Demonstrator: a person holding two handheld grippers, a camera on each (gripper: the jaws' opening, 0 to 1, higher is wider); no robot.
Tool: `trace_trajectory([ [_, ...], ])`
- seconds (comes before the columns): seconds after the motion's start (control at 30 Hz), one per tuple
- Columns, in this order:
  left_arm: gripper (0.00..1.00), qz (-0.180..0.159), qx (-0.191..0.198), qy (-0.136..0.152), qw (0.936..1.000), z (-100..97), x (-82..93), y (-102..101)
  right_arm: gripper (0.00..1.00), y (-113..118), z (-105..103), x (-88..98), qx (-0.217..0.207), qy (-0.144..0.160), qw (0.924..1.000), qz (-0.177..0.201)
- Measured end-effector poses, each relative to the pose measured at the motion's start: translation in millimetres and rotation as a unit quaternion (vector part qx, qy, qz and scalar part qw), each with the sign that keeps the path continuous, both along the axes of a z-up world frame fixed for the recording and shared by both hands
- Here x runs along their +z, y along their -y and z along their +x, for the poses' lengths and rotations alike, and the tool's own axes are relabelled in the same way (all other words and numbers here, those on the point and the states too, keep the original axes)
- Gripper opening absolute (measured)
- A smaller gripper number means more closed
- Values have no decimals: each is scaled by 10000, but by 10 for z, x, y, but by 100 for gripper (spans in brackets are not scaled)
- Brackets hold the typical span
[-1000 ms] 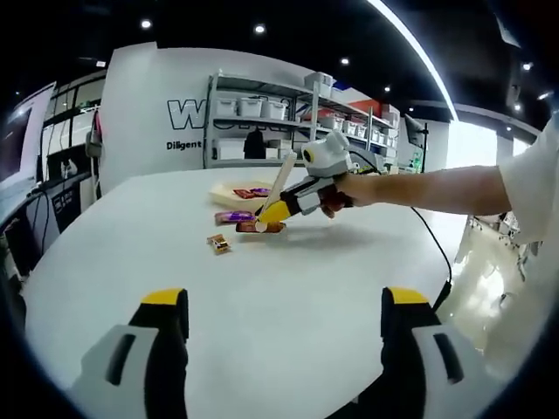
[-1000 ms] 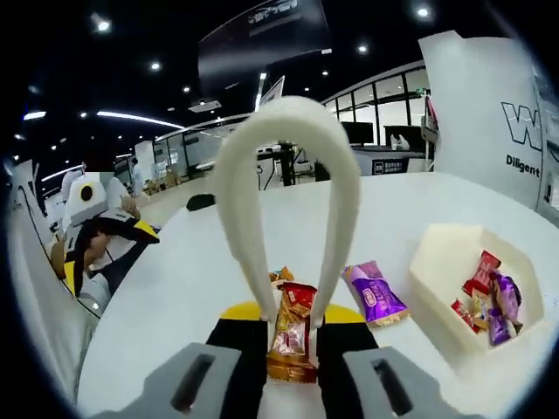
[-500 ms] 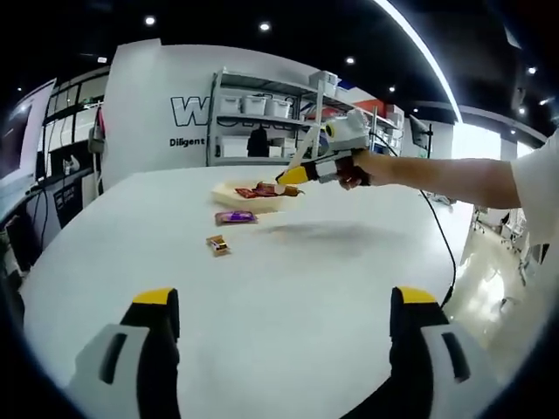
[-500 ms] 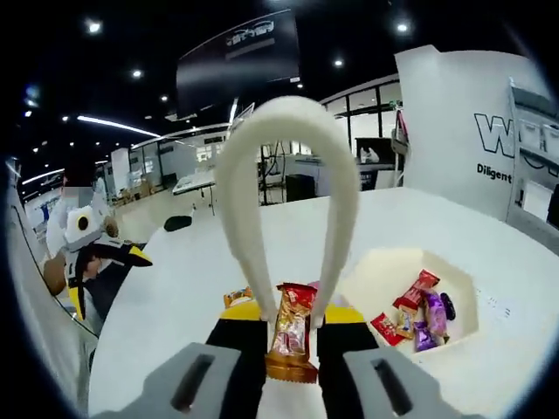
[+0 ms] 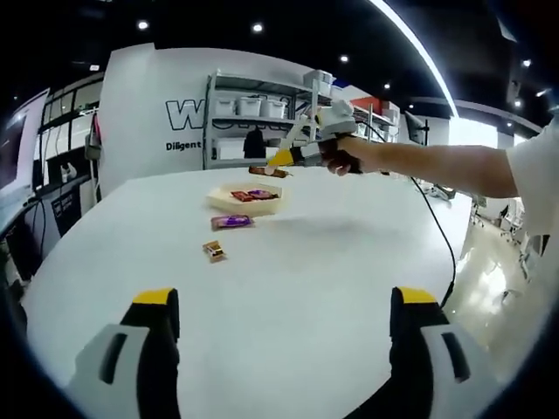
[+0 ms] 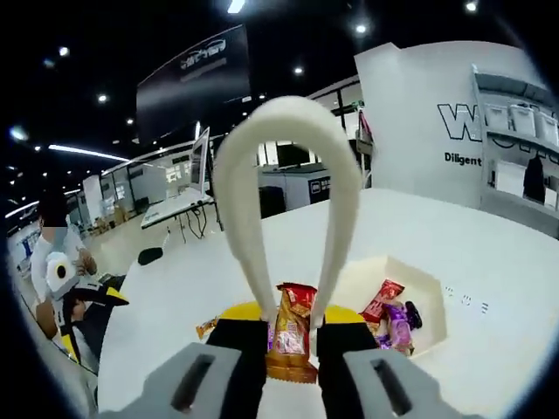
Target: Place the target food into the container with the food tongs after gripping and lifting it, then release it inside without dropping or visibly crushing the food.
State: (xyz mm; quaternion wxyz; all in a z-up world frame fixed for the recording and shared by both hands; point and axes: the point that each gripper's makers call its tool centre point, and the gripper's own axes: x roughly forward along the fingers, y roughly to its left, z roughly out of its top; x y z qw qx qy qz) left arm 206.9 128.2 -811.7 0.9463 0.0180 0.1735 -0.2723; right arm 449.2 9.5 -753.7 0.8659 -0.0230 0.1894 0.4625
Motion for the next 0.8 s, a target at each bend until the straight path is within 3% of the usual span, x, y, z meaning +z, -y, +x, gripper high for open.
trace_trajectory([
  [0.07, 99, 3, -28, 0, 10000, 1, -4, 2, 13, -6, 37, -11, -14, -12, 10000, -30],
  [0.2, 99, -18, -16, -21, 10000, 15, -35, -28, 13, 29, 285, -103, -472, -140, 9988, -85],
  [0.43, 99, 52, 66, -28, 10000, 25, -33, -117, 13, -98, 560, -299, -685, -302, 9972, -64],
  [0.5, 99, 28, 85, 23, 10000, 51, -22, -149, 13, -79, 682, -395, -1055, -436, 9934, -106],
  [0.53, 99, 28, 110, -23, 9999, 65, -43, -167, 13, -131, 709, -434, -931, -442, 9946, -90],
  [0.8, 99, 68, 121, -128, 9998, 93, -129, -181, 13, -158, 932, -637, -1183, -513, 9916, -138],
])
